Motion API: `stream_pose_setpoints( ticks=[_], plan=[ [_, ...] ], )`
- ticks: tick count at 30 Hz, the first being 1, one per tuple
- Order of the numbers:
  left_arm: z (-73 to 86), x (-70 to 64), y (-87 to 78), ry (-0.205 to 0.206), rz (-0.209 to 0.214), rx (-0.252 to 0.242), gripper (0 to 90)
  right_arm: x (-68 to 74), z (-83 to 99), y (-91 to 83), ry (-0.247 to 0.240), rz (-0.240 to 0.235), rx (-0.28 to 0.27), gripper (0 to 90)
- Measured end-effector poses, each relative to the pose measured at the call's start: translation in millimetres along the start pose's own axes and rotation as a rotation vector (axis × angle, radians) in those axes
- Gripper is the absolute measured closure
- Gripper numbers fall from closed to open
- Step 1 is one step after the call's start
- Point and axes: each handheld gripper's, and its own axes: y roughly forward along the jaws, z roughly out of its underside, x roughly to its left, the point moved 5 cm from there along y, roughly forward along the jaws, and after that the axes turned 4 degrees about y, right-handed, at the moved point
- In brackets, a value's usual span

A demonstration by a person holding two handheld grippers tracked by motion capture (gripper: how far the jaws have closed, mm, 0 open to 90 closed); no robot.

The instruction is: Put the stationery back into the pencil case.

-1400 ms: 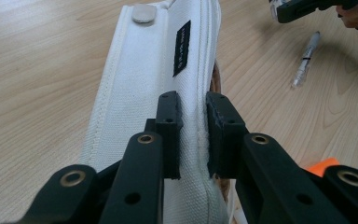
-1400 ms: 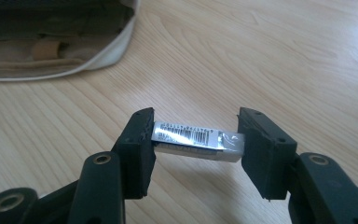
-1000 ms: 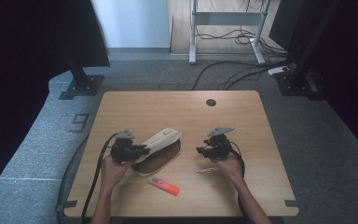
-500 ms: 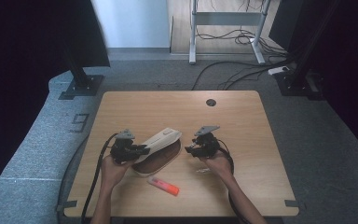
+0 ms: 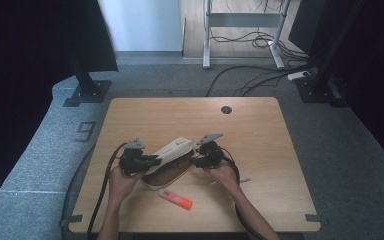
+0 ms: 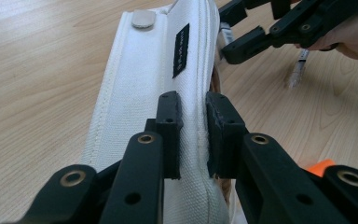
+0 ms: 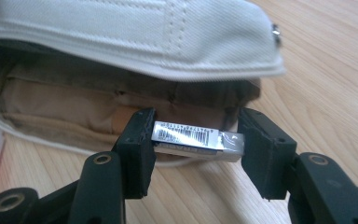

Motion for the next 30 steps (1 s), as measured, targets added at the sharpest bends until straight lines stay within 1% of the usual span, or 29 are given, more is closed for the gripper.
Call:
stream_pose_setpoints(
  ticks=[2,4,5,7,8,9,11,14,15,17,20,25,27,29,30],
  plan=[
    [-0.1,-0.1,0.0,0.001,-0.001,0.0,76.2,0.8,-1.0,2.2,0.0,-0.003,0.001,46.8],
    [-0.4,-0.8,0.6,0.003,-0.002,-0.002,76.2,2.6,-3.4,9.0,-0.009,-0.003,0.009,46.8],
    [-0.4,-0.8,0.6,0.003,-0.002,-0.002,76.2,2.6,-3.4,9.0,-0.009,-0.003,0.009,46.8],
    [-0.6,-1.6,1.7,0.005,0.002,-0.003,76.2,4.0,-5.2,14.6,-0.009,-0.001,0.012,46.8],
    [-0.6,-1.6,1.7,0.005,0.002,-0.003,76.2,4.0,-5.2,14.6,-0.009,-0.001,0.012,46.8],
    [-0.8,-1.7,2.2,0.004,0.003,-0.004,76.2,3.9,-6.6,17.8,-0.018,0.002,0.016,46.8],
    [-0.9,-1.8,2.2,0.006,0.003,-0.004,76.2,4.5,-7.2,19.4,-0.014,0.004,0.018,46.7],
    [-1.3,-2.0,2.3,0.011,0.003,-0.005,76.3,4.3,-8.7,24.7,-0.014,0.005,0.02,46.7],
    [-1.9,-2.8,2.4,0.016,0.001,-0.009,76.4,2.3,-9.0,28.0,-0.015,0.012,0.025,46.7],
    [-2.8,-3.8,2.8,0.023,0.004,-0.008,76.4,0.9,-9.4,30.6,-0.009,0.011,0.02,46.7],
    [-3.5,-4.5,3.7,0.024,0.006,-0.012,76.5,0.2,-9.9,34.3,-0.009,0.02,0.024,46.6],
    [-3.7,-4.3,4.7,0.027,0.008,-0.012,76.6,0.0,-10.5,39.6,-0.01,0.021,0.027,46.5],
    [-3.6,-4.2,5.1,0.028,0.007,-0.013,76.6,0.4,-9.8,45.3,-0.013,0.002,0.033,45.4],
    [-3.7,-4.0,4.6,0.03,0.005,-0.011,76.7,0.7,-9.9,45.2,-0.015,-0.002,0.028,44.7],
    [-3.6,-3.8,4.4,0.03,0.004,-0.011,76.7,1.0,-9.8,44.8,-0.02,-0.009,0.033,41.9]
  ],
)
